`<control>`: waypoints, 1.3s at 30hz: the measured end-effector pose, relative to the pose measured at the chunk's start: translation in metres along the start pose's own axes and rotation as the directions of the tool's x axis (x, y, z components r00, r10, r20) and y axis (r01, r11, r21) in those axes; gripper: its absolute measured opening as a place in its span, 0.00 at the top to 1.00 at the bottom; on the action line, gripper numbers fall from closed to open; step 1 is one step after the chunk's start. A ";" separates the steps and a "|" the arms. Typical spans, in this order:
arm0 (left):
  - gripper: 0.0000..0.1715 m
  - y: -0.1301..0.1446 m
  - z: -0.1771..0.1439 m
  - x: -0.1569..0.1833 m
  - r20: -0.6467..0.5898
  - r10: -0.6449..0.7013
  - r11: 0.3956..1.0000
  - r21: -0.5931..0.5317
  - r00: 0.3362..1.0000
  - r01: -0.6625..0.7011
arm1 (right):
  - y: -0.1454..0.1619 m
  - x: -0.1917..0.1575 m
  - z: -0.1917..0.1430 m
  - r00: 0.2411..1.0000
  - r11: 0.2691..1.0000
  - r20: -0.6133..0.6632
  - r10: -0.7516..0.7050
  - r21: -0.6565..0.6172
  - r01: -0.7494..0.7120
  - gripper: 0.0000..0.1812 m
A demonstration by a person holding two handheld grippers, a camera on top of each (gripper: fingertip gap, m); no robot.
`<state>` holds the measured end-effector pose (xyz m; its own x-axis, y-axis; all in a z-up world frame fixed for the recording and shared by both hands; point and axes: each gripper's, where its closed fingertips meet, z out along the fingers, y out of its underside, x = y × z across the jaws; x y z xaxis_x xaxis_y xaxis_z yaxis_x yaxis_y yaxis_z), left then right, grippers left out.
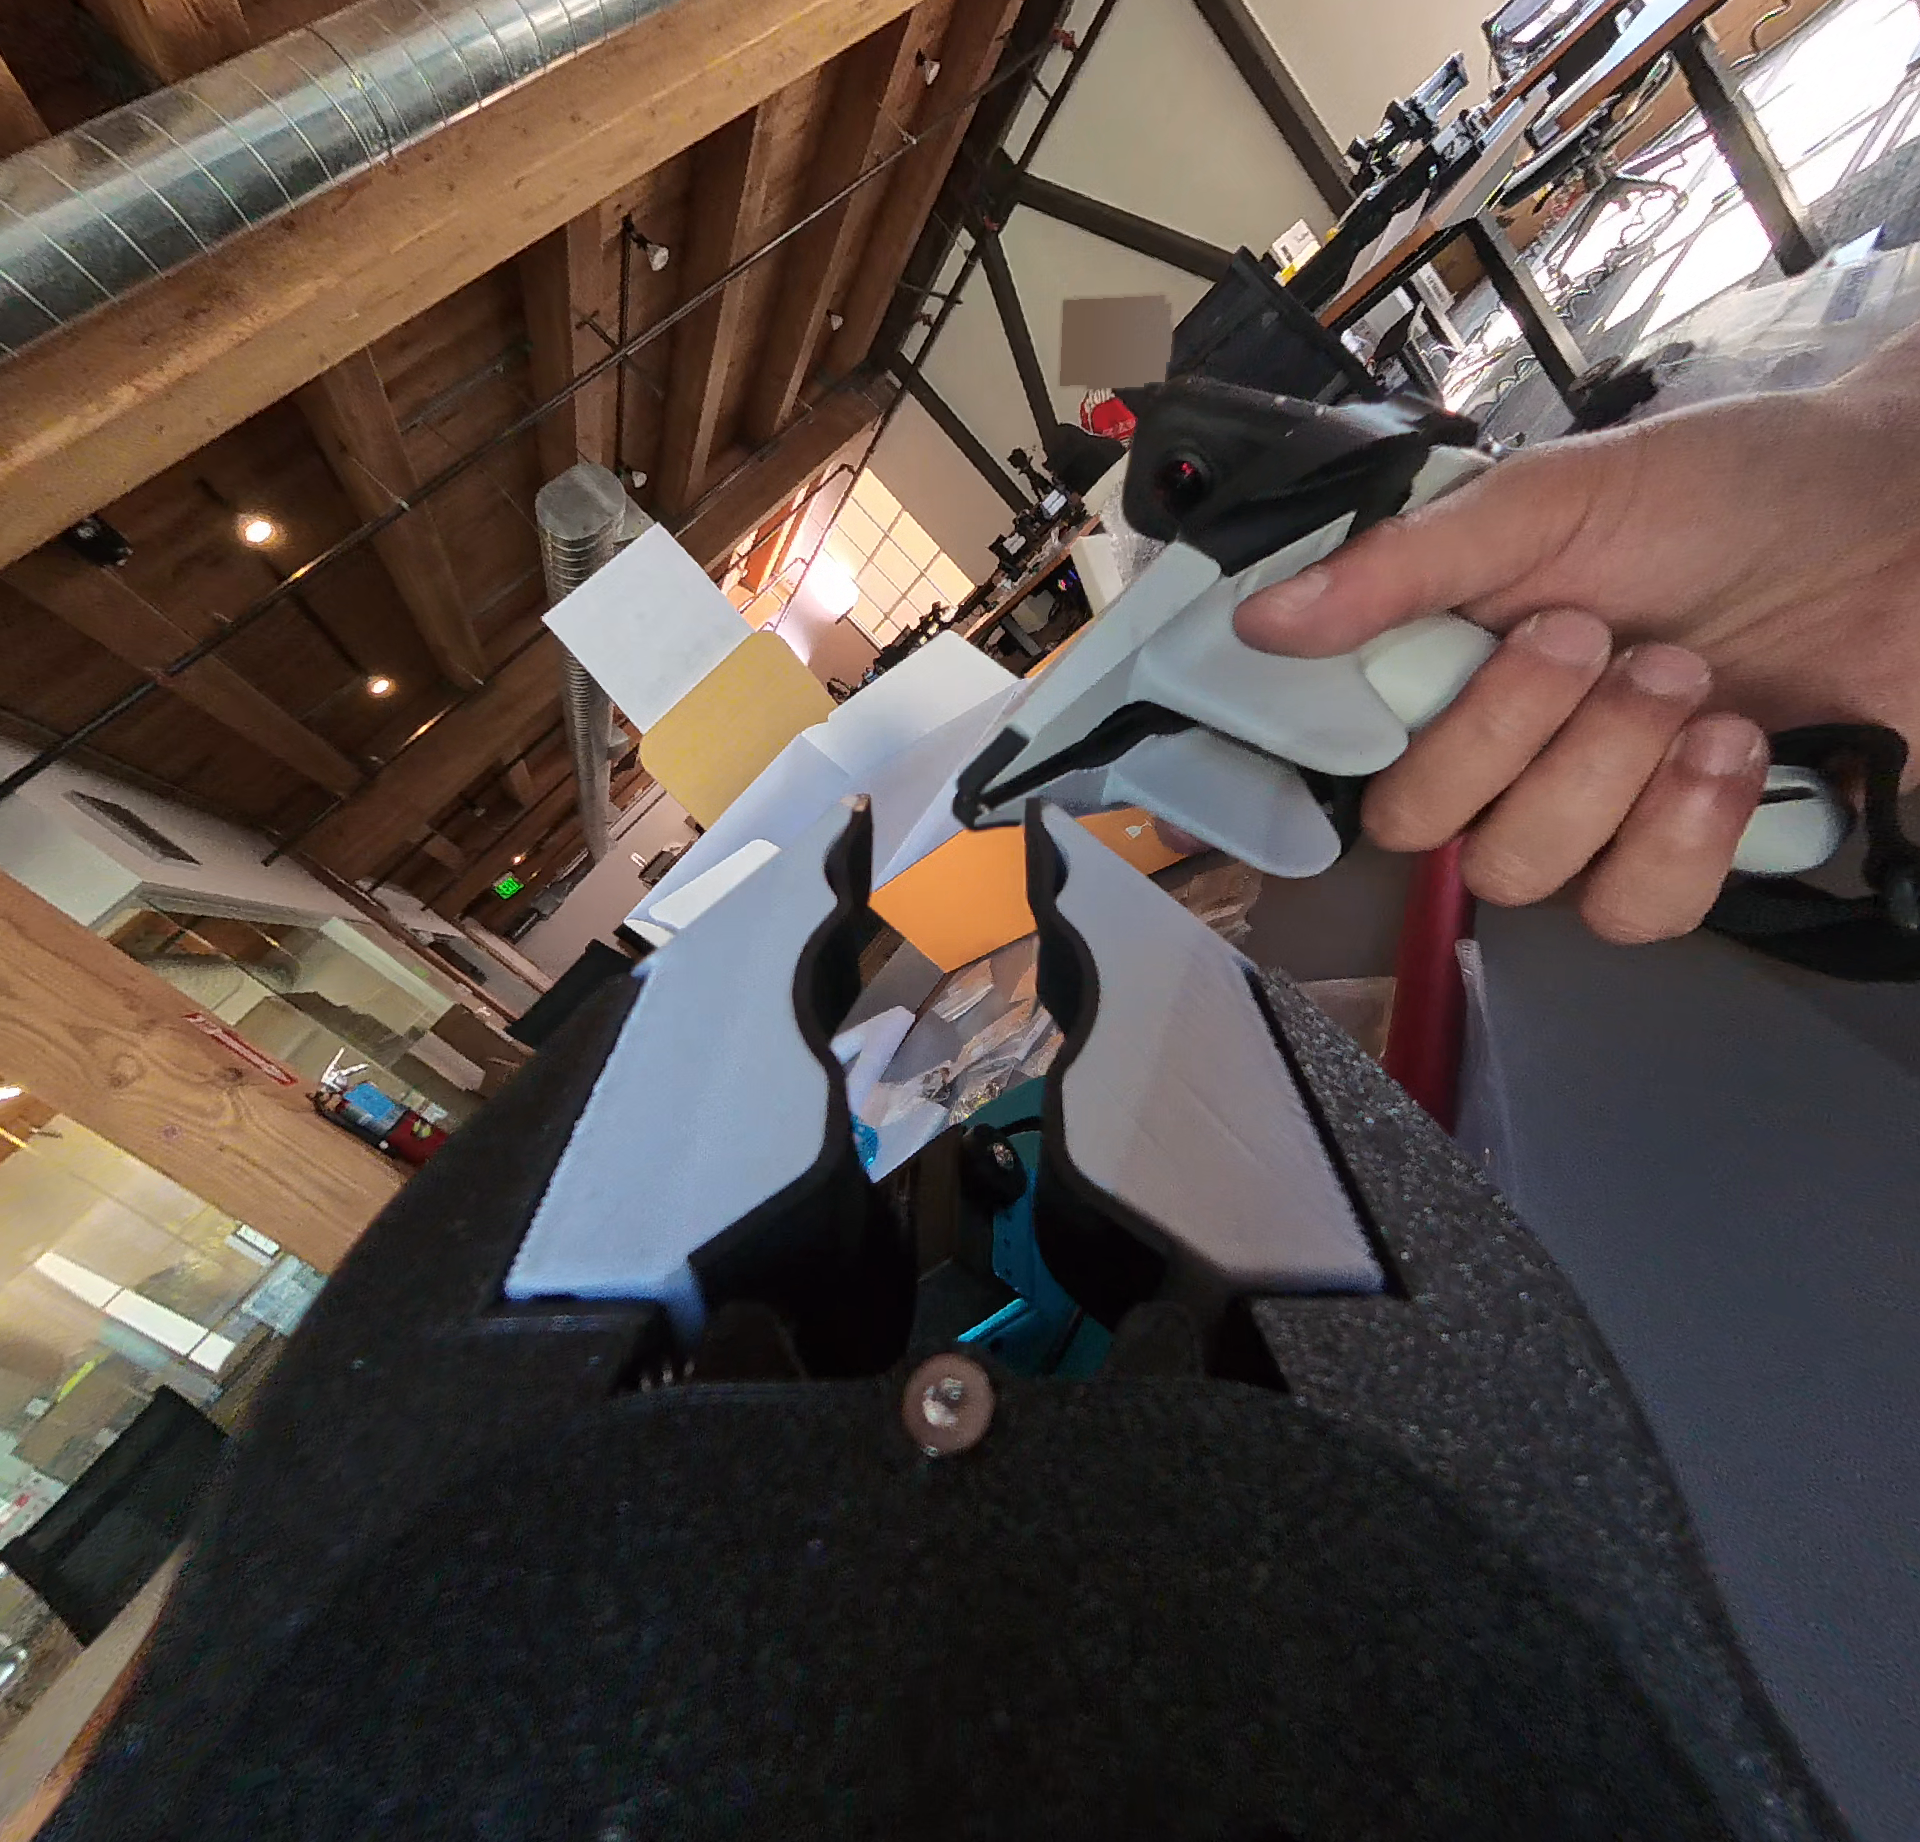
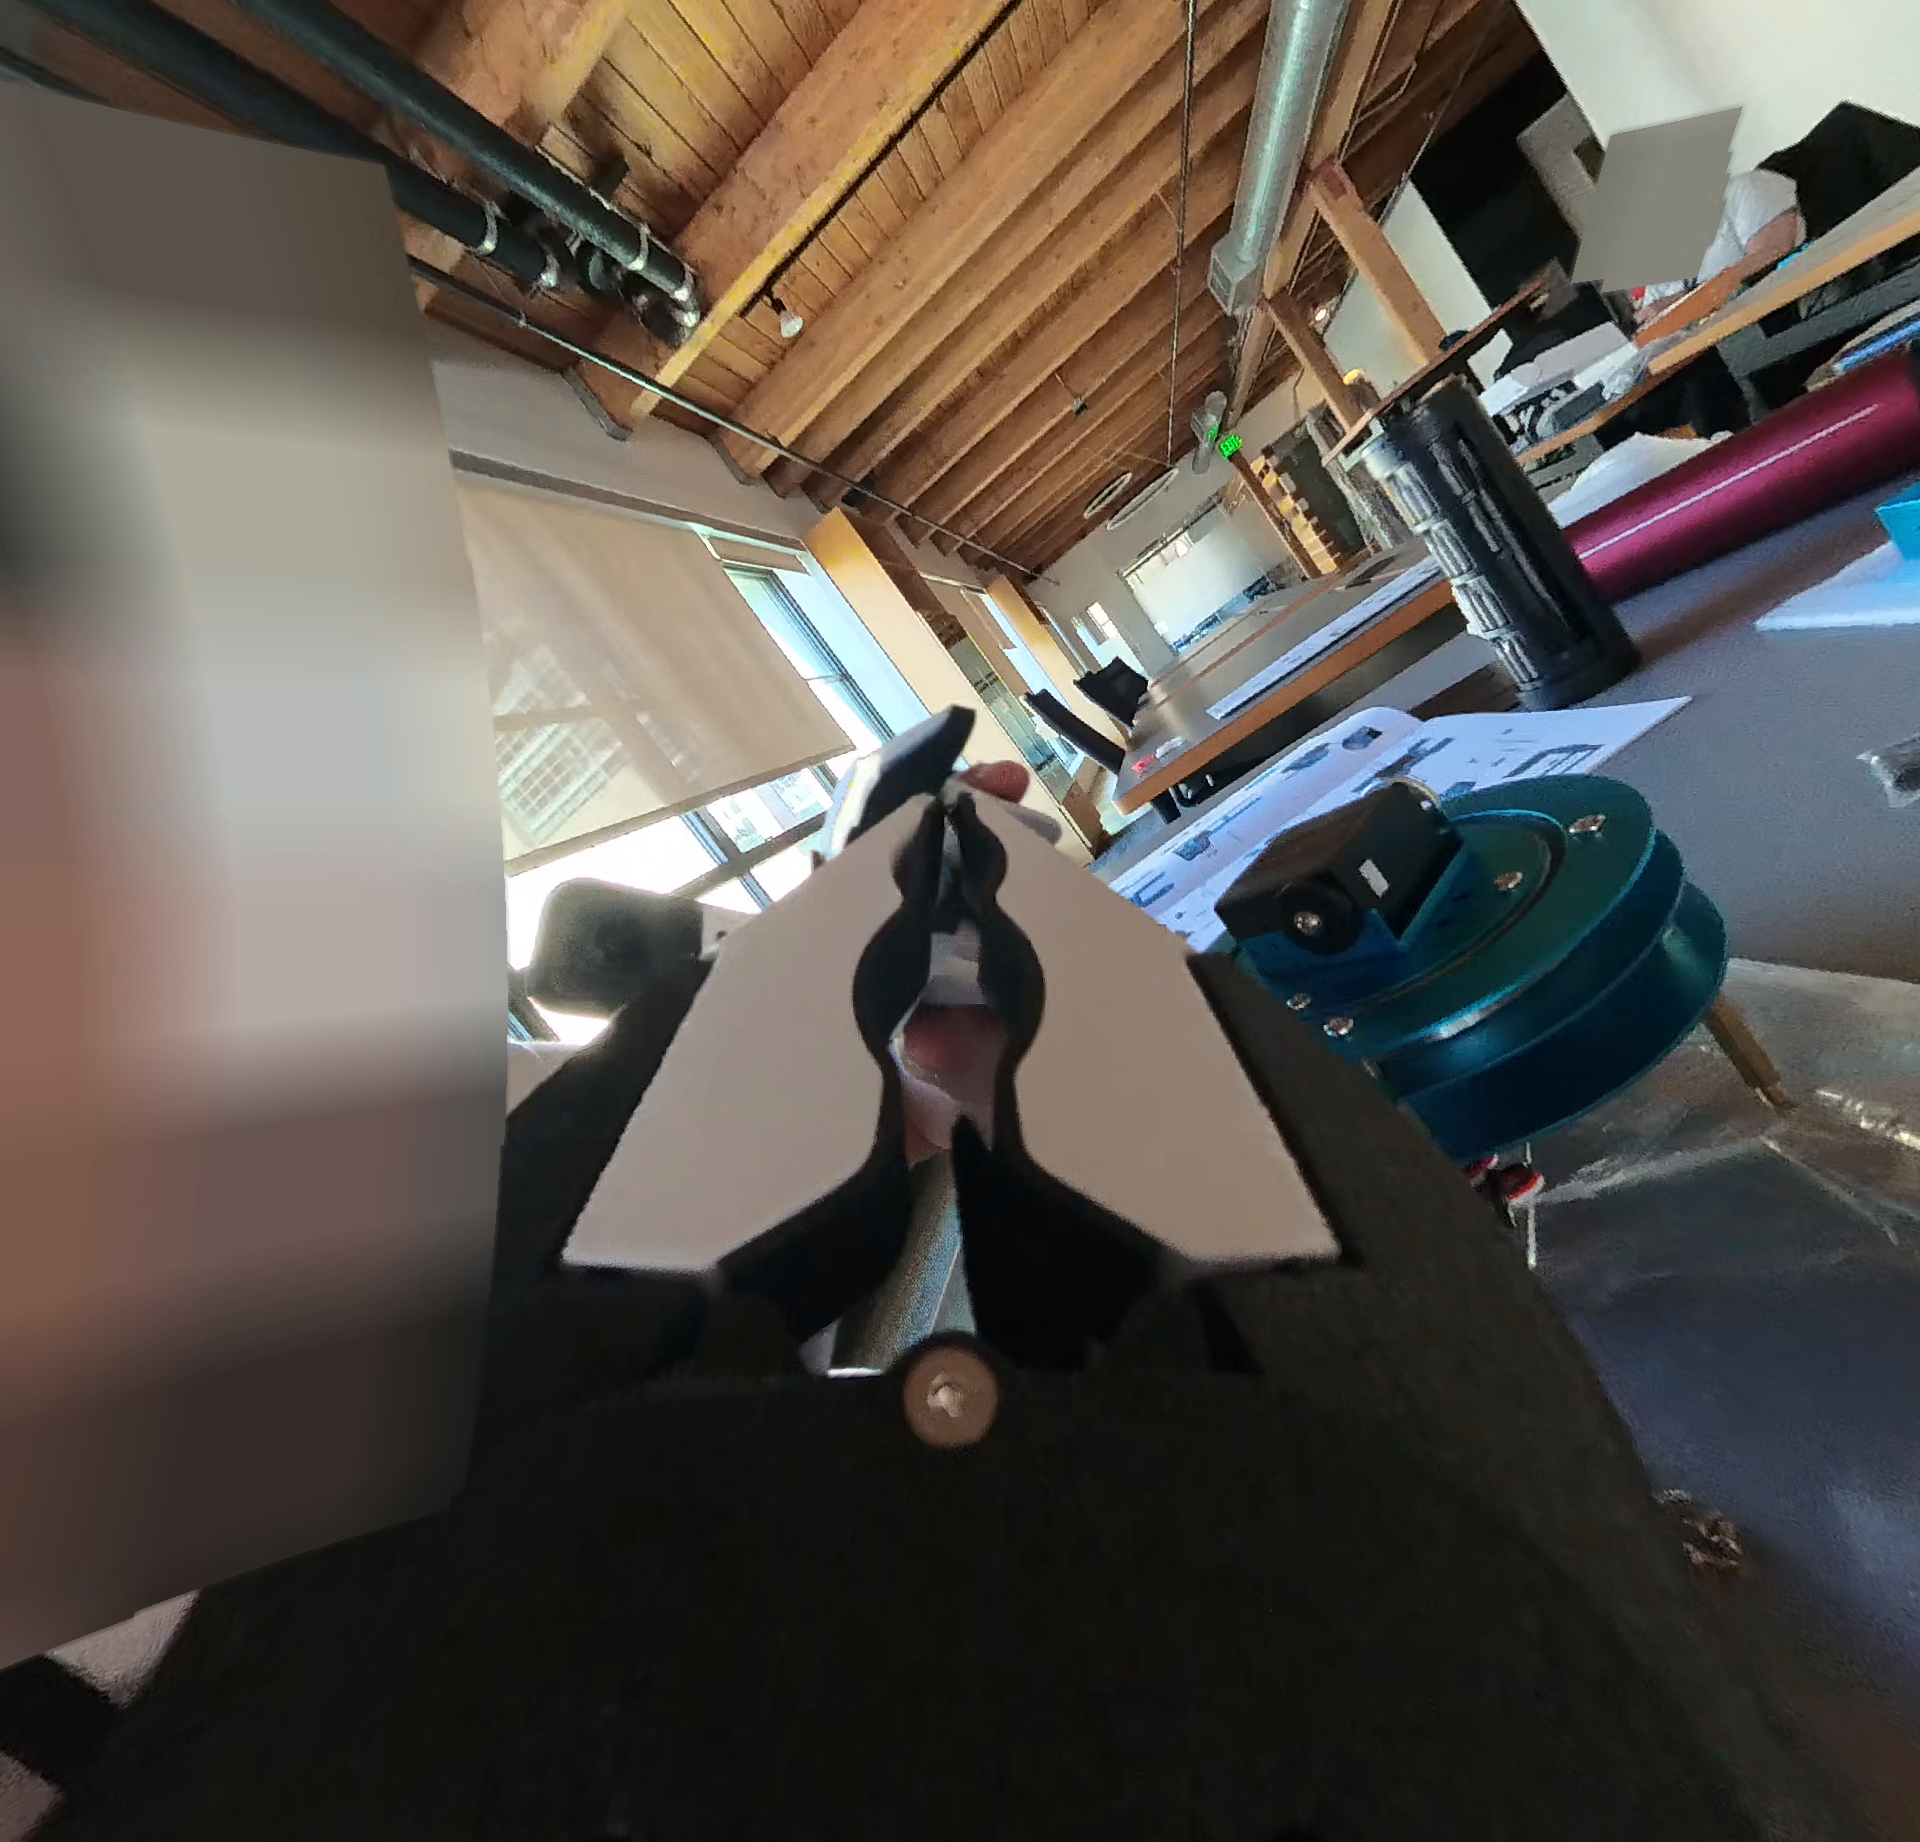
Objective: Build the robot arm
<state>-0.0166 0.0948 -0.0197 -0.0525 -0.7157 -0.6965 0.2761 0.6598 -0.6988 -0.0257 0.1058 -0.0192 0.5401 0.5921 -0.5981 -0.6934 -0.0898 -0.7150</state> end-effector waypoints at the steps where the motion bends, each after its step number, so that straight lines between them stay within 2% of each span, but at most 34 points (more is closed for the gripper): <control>1: 0.83 0.000 0.000 0.003 -0.006 0.009 1.000 0.002 1.000 -0.009 | 0.001 0.002 0.000 1.000 1.000 -0.005 -0.002 -0.003 0.002 1.00; 5: 0.87 0.005 0.001 0.004 0.005 0.048 0.999 -0.009 0.999 -0.048 | 0.004 0.006 0.001 1.000 1.000 0.001 0.026 -0.013 -0.026 1.00; 8: 0.87 0.011 0.001 0.001 -0.002 0.028 0.999 -0.020 1.000 -0.028 | 0.006 0.010 0.000 1.000 0.999 -0.013 0.029 -0.028 -0.029 1.00; 14: 0.89 0.009 -0.003 -0.001 0.004 0.069 0.998 0.004 0.998 -0.069 | 0.008 0.007 0.002 1.000 0.998 -0.008 -0.016 -0.054 0.016 1.00; 21: 0.98 0.009 -0.005 0.009 -0.030 0.111 0.994 0.028 0.993 -0.110 | 0.012 0.006 0.002 0.997 0.993 -0.017 -0.078 -0.093 0.076 1.00; 25: 0.99 0.005 -0.008 0.008 0.011 0.167 0.985 0.045 0.986 -0.168 | 0.012 0.002 0.004 0.998 0.995 -0.010 -0.068 -0.078 0.067 1.00; 32: 1.00 0.012 -0.005 0.008 0.015 0.165 0.986 0.002 0.986 -0.165 | 0.011 0.009 0.003 1.000 0.999 -0.014 -0.002 -0.037 0.001 1.00; 39: 1.00 0.013 -0.006 0.008 -0.003 0.150 0.989 0.003 0.989 -0.150 | 0.012 0.010 0.002 0.998 0.996 -0.032 -0.052 -0.070 0.050 0.99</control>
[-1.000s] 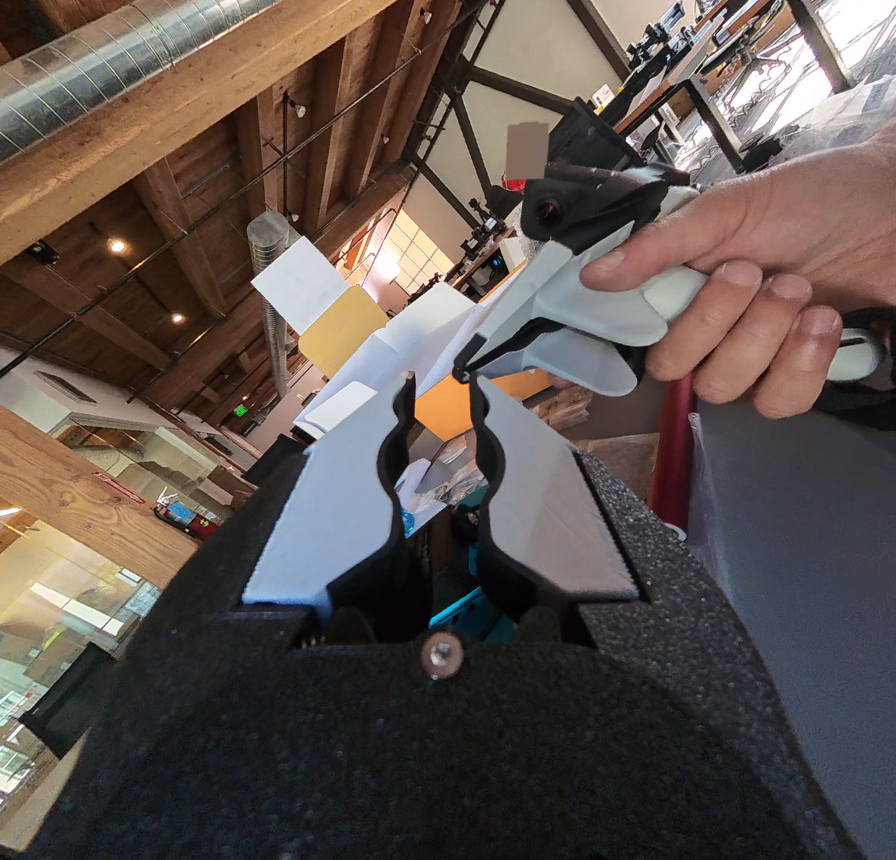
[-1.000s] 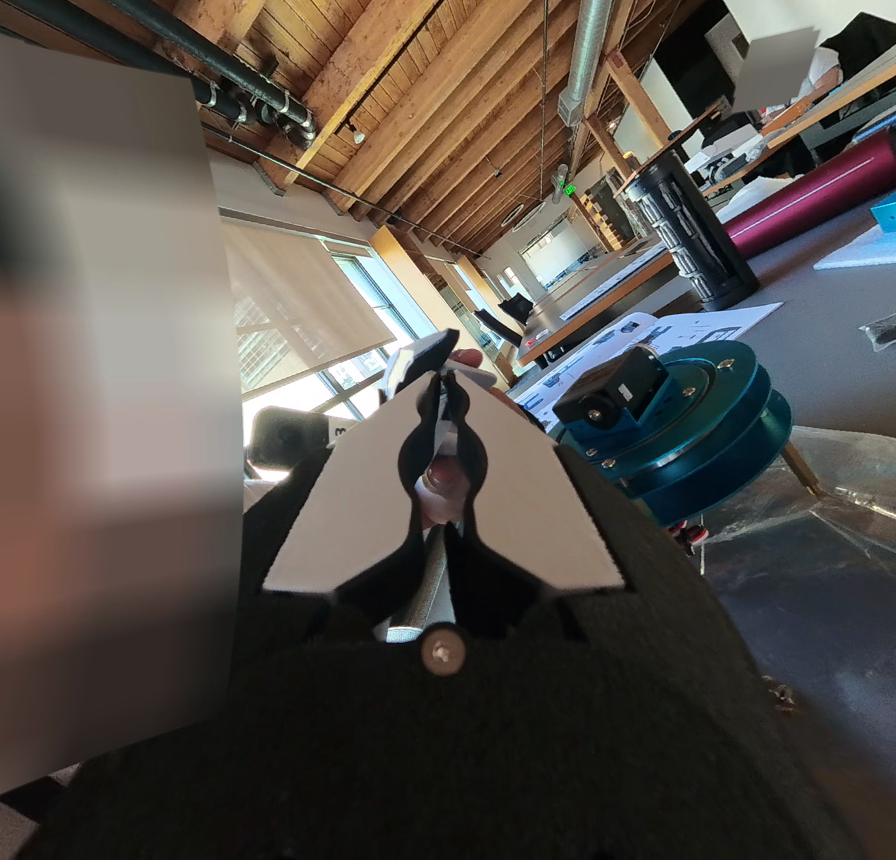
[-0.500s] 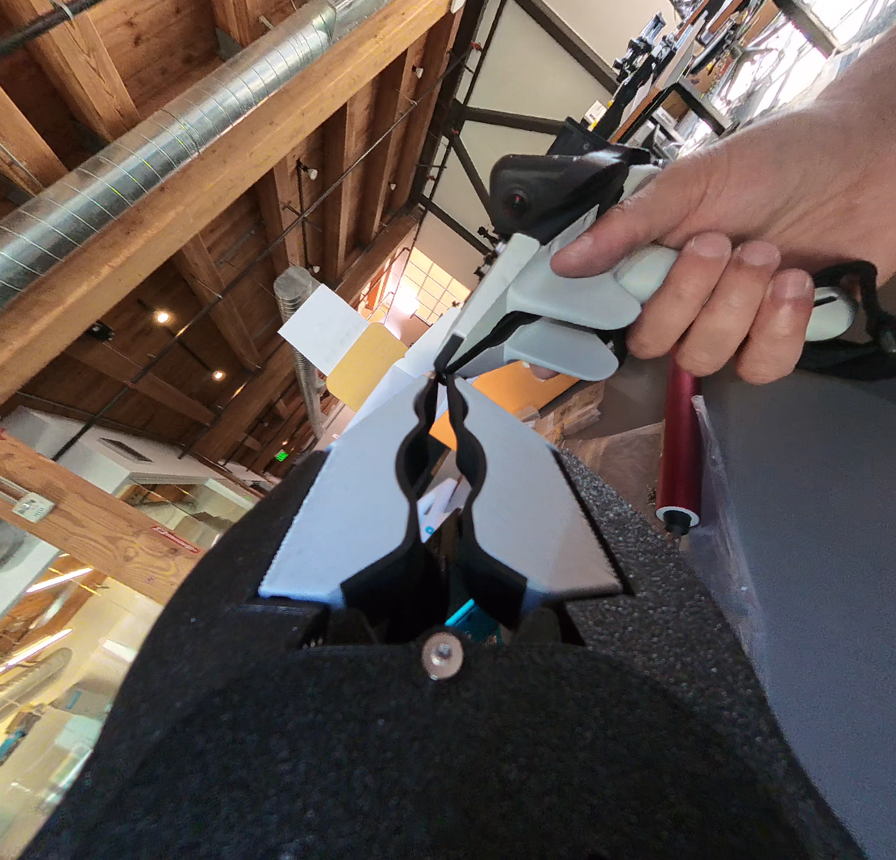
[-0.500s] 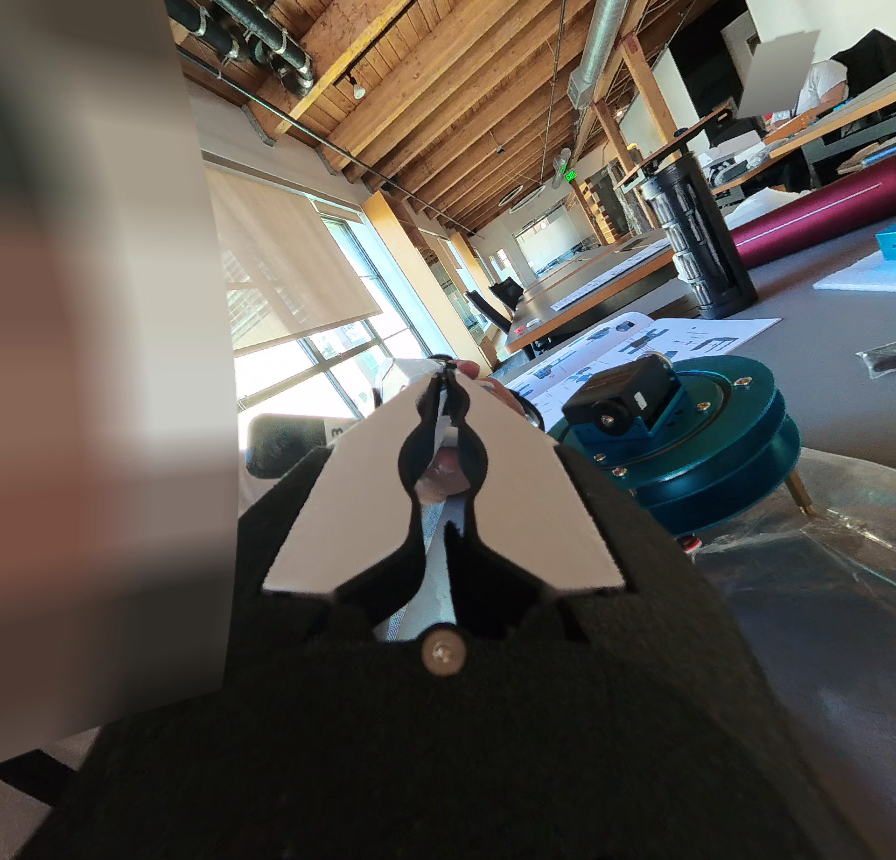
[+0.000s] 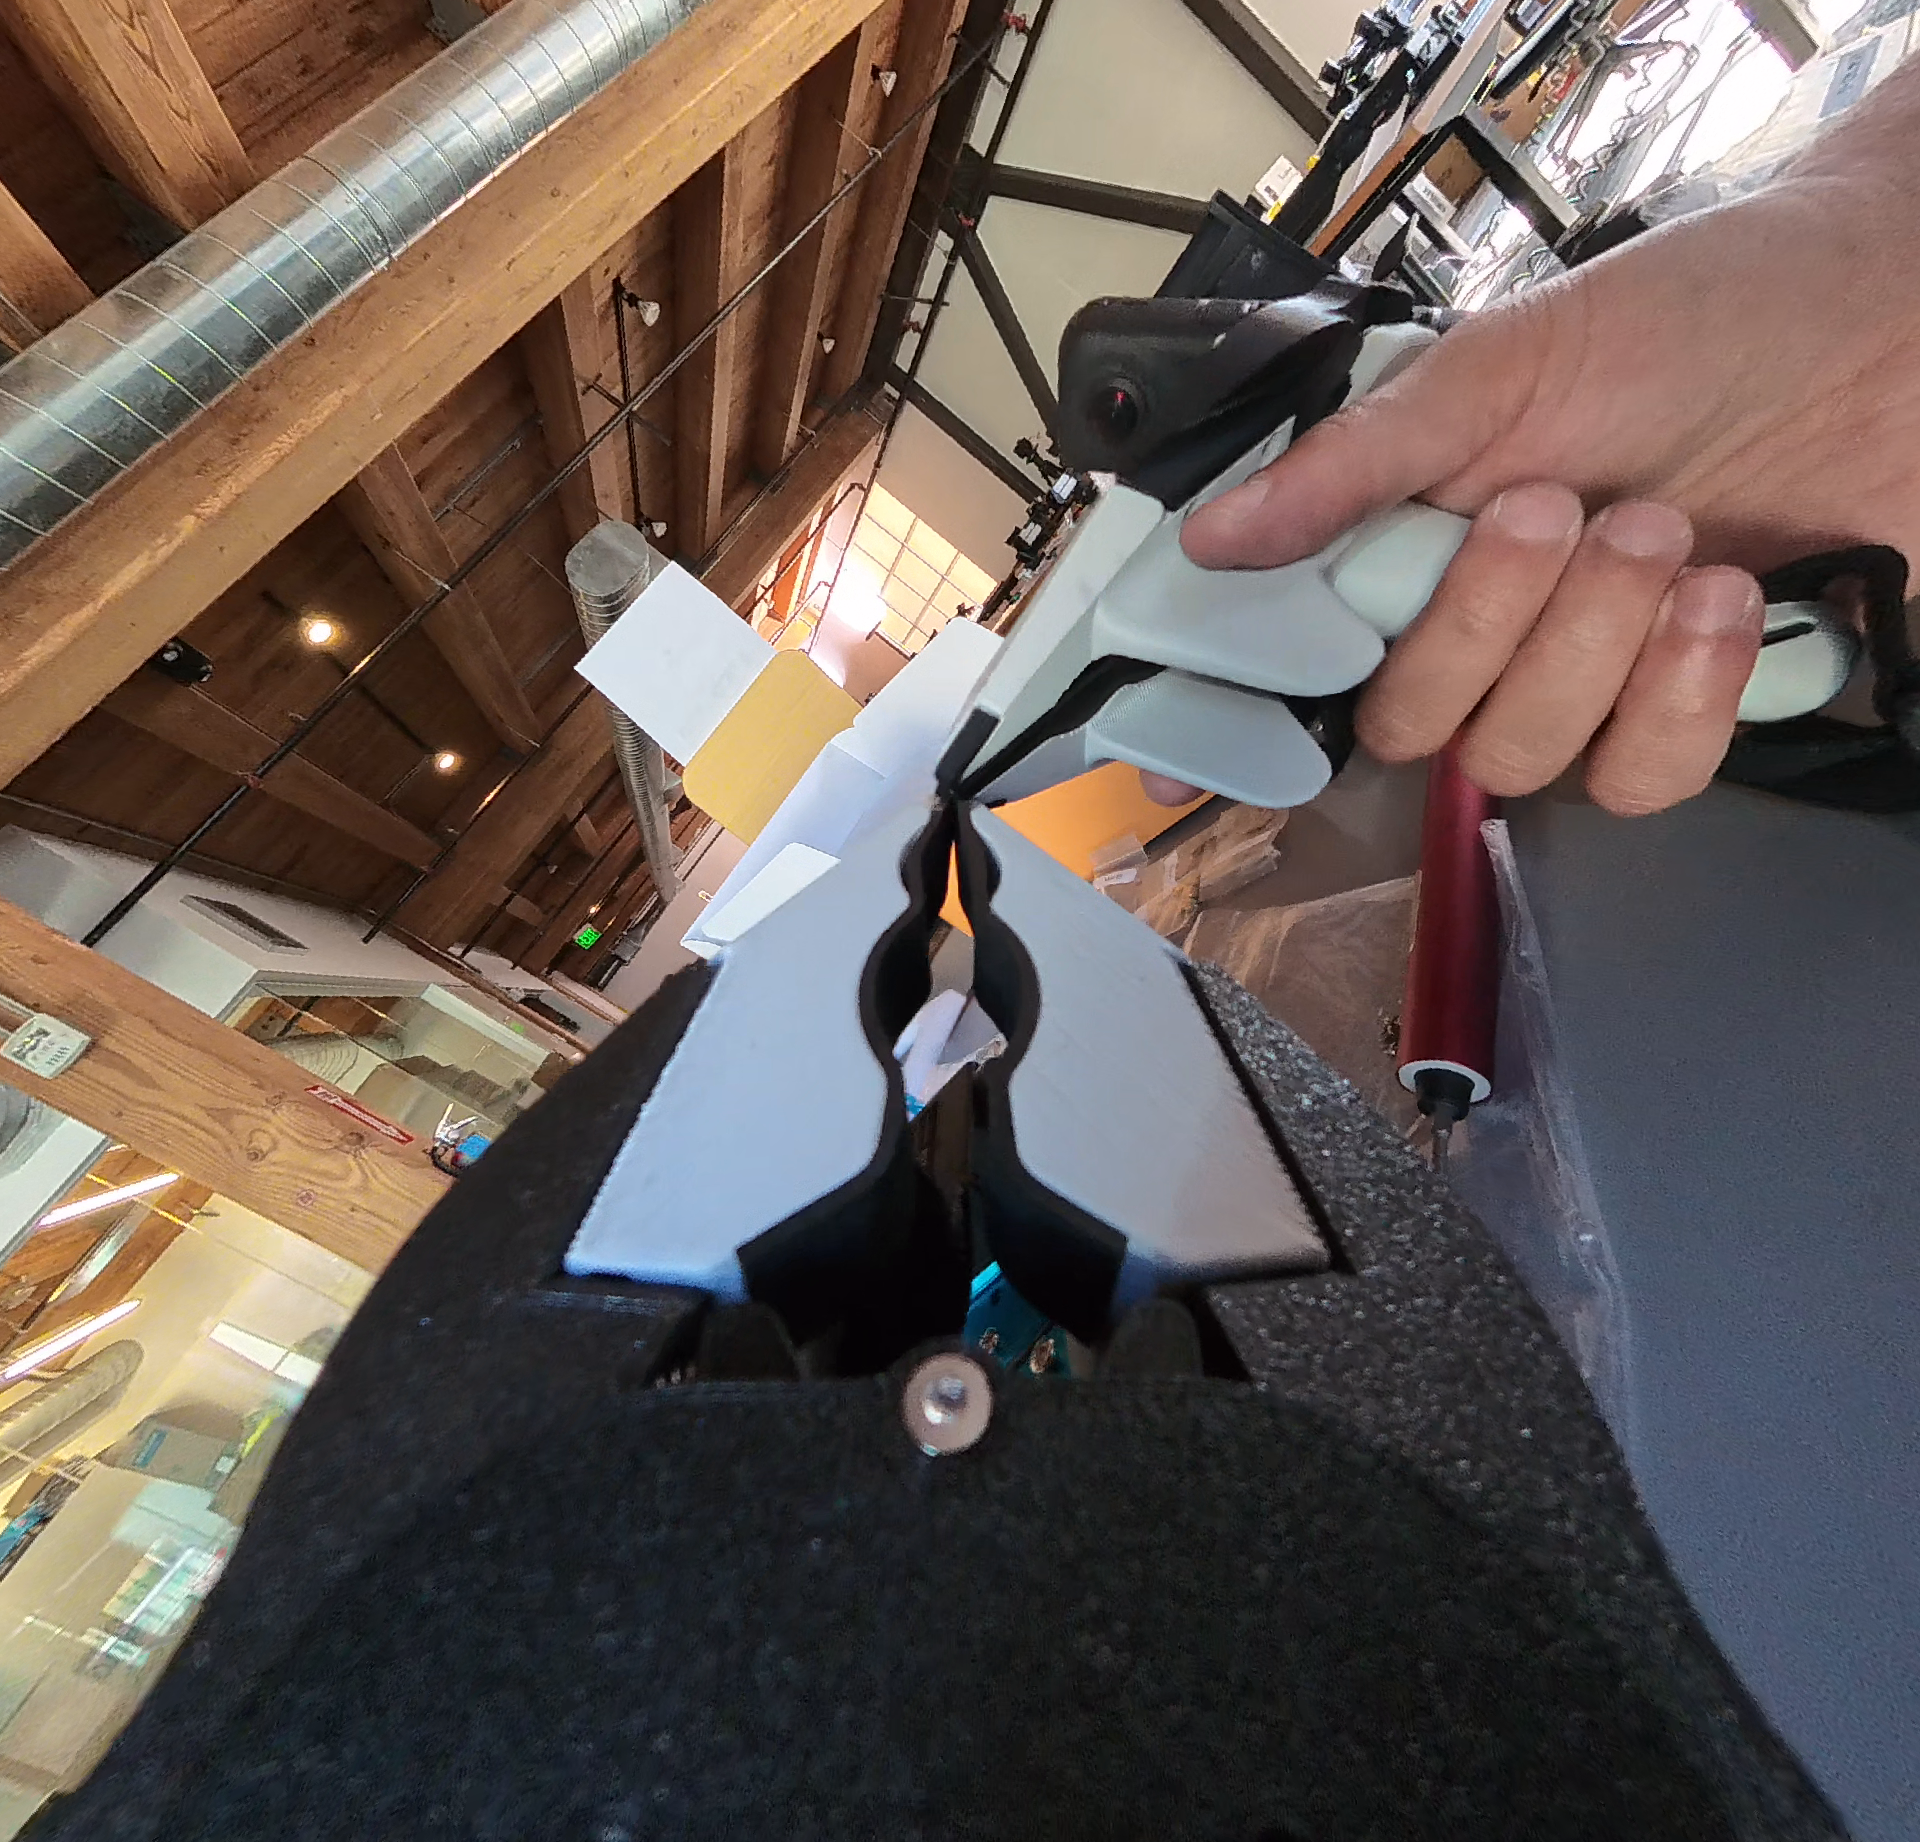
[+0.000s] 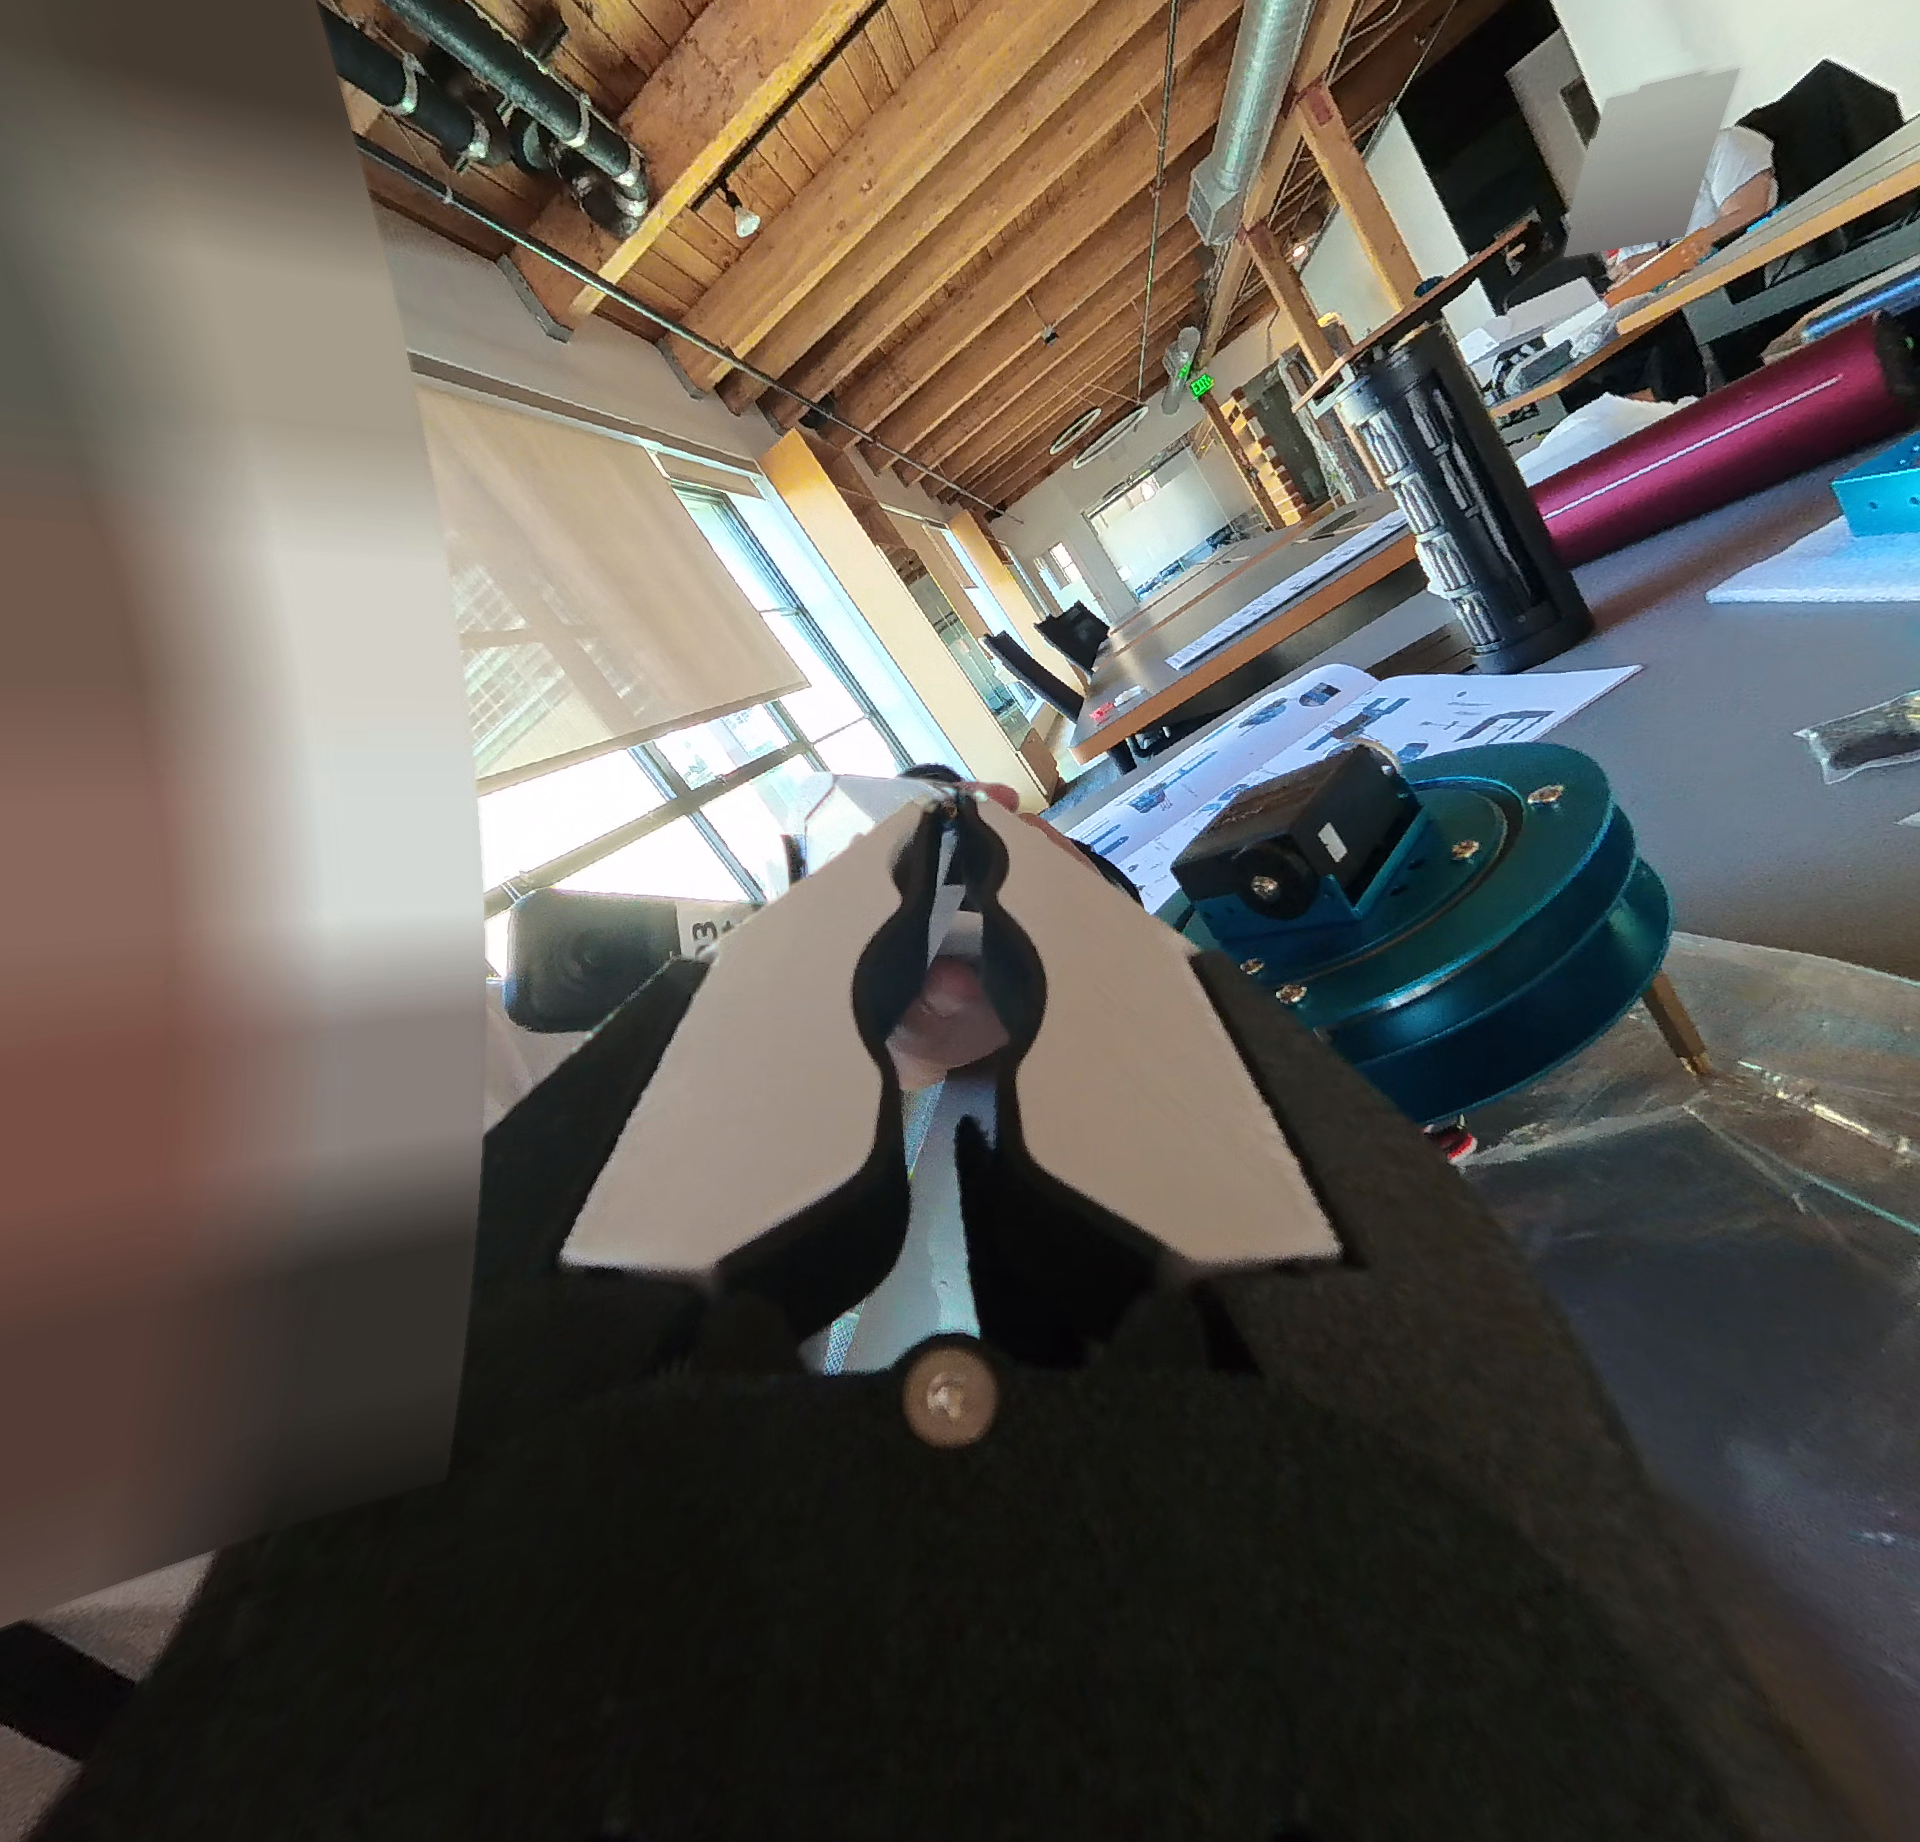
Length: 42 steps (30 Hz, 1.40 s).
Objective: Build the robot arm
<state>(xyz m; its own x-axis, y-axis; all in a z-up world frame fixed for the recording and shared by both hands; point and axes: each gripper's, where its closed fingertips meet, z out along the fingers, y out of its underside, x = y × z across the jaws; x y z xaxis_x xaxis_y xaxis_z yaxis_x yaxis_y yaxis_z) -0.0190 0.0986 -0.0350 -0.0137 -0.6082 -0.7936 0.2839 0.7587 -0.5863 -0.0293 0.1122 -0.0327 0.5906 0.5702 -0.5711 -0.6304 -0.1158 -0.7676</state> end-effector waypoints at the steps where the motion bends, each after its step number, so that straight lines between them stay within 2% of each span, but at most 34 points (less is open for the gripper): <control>1: 1.00 0.000 0.000 0.000 -0.003 -0.004 1.000 0.000 1.000 0.004 | 0.000 0.000 0.000 1.000 1.000 0.003 0.003 -0.002 -0.003 0.99; 6: 1.00 0.000 -0.001 -0.001 -0.007 -0.017 1.000 0.004 1.000 0.017 | -0.011 0.002 -0.007 1.000 0.999 0.010 0.023 0.030 -0.024 0.97; 11: 1.00 -0.002 -0.002 0.005 -0.037 0.000 1.000 0.020 0.999 0.000 | 0.005 -0.009 -0.008 0.997 0.986 0.070 -0.038 -0.162 0.049 0.96; 16: 1.00 -0.009 -0.006 0.016 -0.057 0.083 0.995 0.058 0.995 -0.080 | 0.020 -0.006 -0.019 0.966 0.904 0.039 -0.257 -0.344 0.255 0.98; 18: 1.00 -0.011 -0.006 0.018 -0.067 0.085 0.994 0.069 0.994 -0.080 | 0.020 -0.004 -0.020 0.951 0.887 0.020 -0.310 -0.353 0.297 0.98; 24: 1.00 -0.011 -0.007 0.024 -0.088 0.095 0.993 0.076 0.992 -0.088 | 0.024 -0.009 -0.018 0.937 0.862 0.041 -0.347 -0.379 0.336 0.98; 36: 1.00 -0.011 -0.008 0.028 -0.100 0.111 0.991 0.081 0.989 -0.103 | 0.023 -0.009 -0.020 0.945 0.874 0.043 -0.324 -0.368 0.316 1.00; 42: 1.00 -0.008 -0.008 0.031 -0.121 0.127 0.990 0.076 0.984 -0.119 | 0.026 -0.006 -0.021 0.932 0.851 0.028 -0.363 -0.397 0.343 1.00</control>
